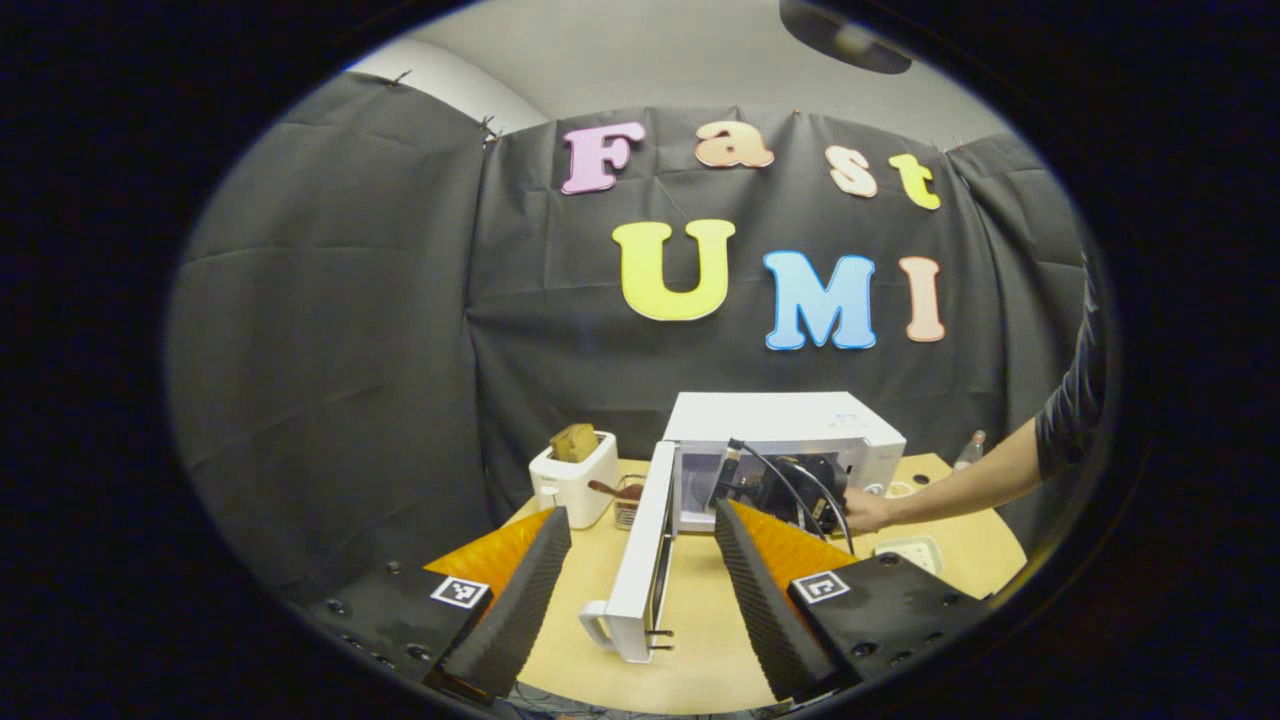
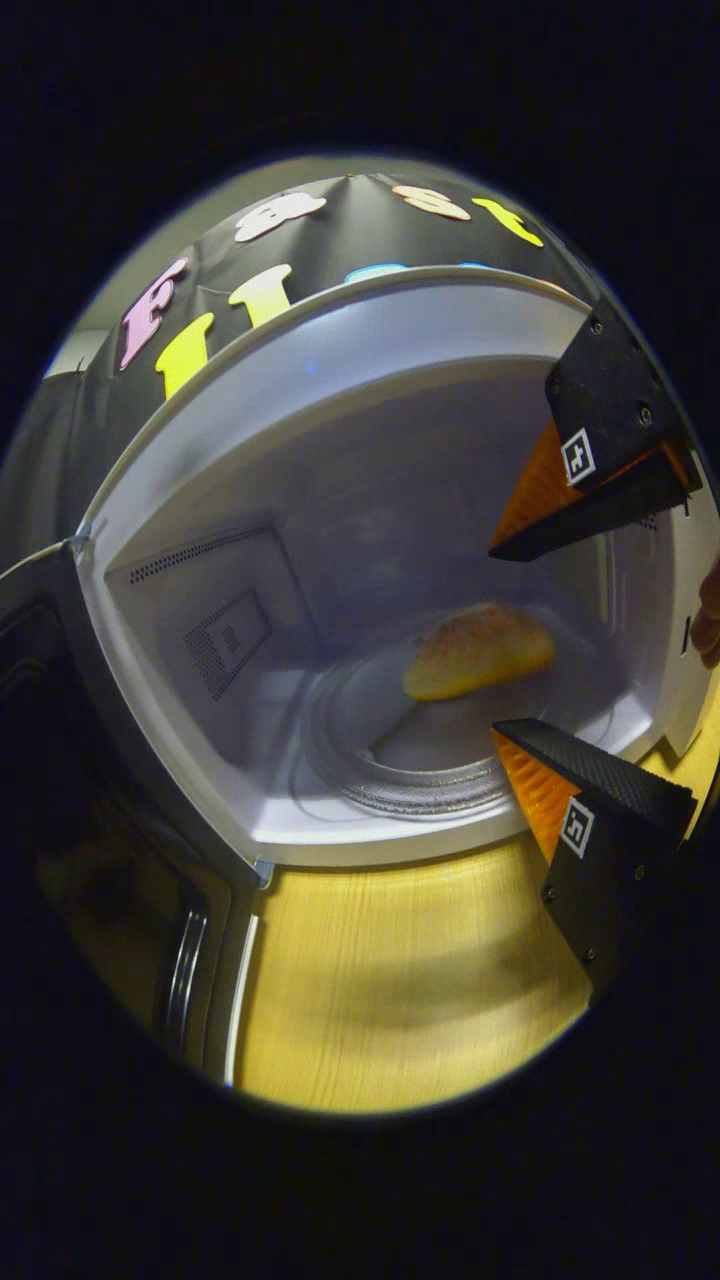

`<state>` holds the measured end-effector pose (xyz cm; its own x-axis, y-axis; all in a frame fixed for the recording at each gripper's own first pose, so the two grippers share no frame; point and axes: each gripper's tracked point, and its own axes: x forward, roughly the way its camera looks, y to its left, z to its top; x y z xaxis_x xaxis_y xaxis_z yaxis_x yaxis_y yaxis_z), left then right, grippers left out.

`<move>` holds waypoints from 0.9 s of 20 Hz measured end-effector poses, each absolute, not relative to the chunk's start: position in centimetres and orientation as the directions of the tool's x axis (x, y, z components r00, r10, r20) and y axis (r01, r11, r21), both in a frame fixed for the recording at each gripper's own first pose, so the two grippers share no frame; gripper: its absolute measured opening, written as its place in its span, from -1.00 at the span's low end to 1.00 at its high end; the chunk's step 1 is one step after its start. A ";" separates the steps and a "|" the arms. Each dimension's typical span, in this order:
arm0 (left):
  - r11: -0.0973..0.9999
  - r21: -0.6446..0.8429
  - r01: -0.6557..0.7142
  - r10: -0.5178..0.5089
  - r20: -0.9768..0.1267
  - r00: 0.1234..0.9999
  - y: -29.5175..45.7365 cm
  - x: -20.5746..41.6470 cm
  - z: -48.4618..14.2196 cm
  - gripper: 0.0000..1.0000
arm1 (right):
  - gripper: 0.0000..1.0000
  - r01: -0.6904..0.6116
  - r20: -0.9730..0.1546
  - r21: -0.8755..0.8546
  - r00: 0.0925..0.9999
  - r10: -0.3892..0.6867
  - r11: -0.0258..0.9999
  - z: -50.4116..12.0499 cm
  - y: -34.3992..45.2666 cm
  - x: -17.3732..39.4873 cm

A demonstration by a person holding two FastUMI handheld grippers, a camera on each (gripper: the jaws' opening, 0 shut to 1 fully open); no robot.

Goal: Open the microwave oven with the left hand, put the food in, and close the microwave oven.

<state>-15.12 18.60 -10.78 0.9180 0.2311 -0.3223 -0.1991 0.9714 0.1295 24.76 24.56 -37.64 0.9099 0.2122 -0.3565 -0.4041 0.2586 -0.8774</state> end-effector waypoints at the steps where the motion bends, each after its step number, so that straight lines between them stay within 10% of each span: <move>1: 0.974 0.119 -0.190 0.219 -0.315 0.923 19.0 -14.7 -10.6 0.90 | 0.95 -0.410 -0.362 -0.870 0.908 0.210 0.273 -37.5 24.2 23.9; 18: 0.990 0.025 0.139 -0.130 -0.229 0.965 16.0 -12.9 -9.0 0.89 | 0.94 -0.235 -0.145 -0.484 0.971 0.188 0.843 -20.2 18.4 3.9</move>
